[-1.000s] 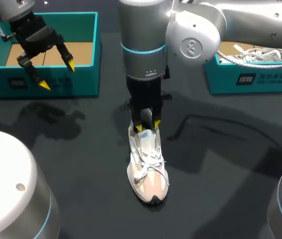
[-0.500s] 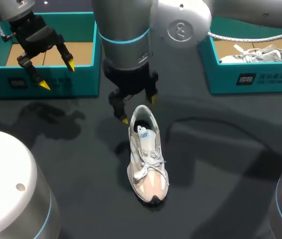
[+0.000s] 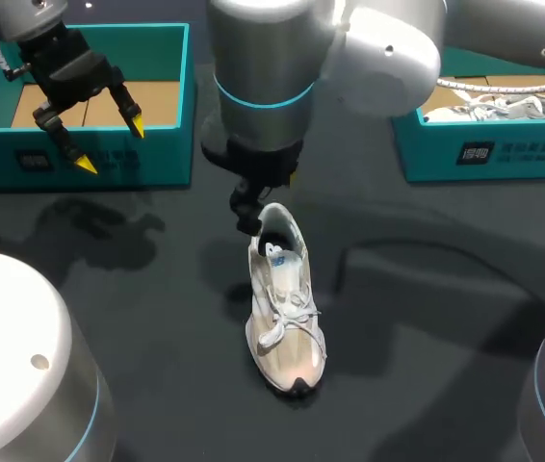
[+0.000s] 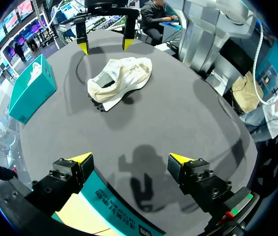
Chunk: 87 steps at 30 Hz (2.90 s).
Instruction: Take the shoe out of the shoebox, open the shoe tongue, remove and reinsert the insole, then place the shoe into the shoebox
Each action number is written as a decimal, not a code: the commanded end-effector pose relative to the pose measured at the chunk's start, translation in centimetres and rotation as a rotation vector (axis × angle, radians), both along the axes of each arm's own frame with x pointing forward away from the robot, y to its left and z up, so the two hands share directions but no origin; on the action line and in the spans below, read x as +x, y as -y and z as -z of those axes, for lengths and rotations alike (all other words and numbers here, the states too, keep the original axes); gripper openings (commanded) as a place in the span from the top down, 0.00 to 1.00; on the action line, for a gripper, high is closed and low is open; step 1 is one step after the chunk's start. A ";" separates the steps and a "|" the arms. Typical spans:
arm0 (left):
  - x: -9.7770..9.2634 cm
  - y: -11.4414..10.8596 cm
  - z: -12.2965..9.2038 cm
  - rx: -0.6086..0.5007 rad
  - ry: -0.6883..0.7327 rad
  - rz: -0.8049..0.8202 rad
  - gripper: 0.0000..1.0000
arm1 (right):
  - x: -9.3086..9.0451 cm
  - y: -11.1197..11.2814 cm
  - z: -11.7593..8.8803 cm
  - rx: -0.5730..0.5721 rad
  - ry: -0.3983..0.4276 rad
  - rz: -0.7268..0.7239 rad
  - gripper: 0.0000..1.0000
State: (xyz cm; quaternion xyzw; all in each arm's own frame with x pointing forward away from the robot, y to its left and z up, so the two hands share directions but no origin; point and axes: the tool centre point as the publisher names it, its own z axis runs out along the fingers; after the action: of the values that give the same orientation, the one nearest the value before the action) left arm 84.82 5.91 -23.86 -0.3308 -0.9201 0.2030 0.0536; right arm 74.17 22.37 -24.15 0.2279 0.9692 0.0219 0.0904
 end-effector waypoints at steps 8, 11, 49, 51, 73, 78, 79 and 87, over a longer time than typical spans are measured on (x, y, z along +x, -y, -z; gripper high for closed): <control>0.1 0.0 0.0 0.003 -0.001 0.002 0.00 | 3.1 -1.5 2.0 -0.075 -0.014 -0.240 0.00; 0.1 0.0 0.0 0.003 -0.001 0.002 0.00 | 3.5 -1.3 2.9 -0.070 -0.016 -0.265 0.00; 0.1 0.0 0.0 0.003 -0.001 0.002 0.00 | 7.2 1.3 9.9 -0.067 -0.010 -0.425 0.21; 0.1 0.0 0.0 0.003 -0.001 0.002 0.00 | 7.4 1.2 10.2 -0.068 -0.017 -0.429 0.25; 0.1 0.0 0.0 0.003 -0.001 0.002 0.00 | 8.7 1.6 13.3 -0.035 -0.077 -0.466 0.29; 0.1 0.0 0.0 0.003 -0.001 0.002 0.00 | 8.7 1.6 13.6 -0.030 -0.083 -0.470 0.31; 0.1 0.0 0.0 0.003 -0.001 0.002 0.00 | 8.7 1.6 13.7 -0.030 -0.084 -0.472 0.30; 0.1 0.0 0.0 0.003 -0.001 0.002 0.00 | 8.6 1.4 14.2 -0.027 -0.098 -0.483 0.36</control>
State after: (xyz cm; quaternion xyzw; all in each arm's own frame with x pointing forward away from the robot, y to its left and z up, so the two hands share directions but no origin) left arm 84.82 5.92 -23.85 -0.3307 -0.9201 0.2030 0.0536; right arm 82.55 20.73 -37.95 -0.0101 0.9989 0.0186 0.0407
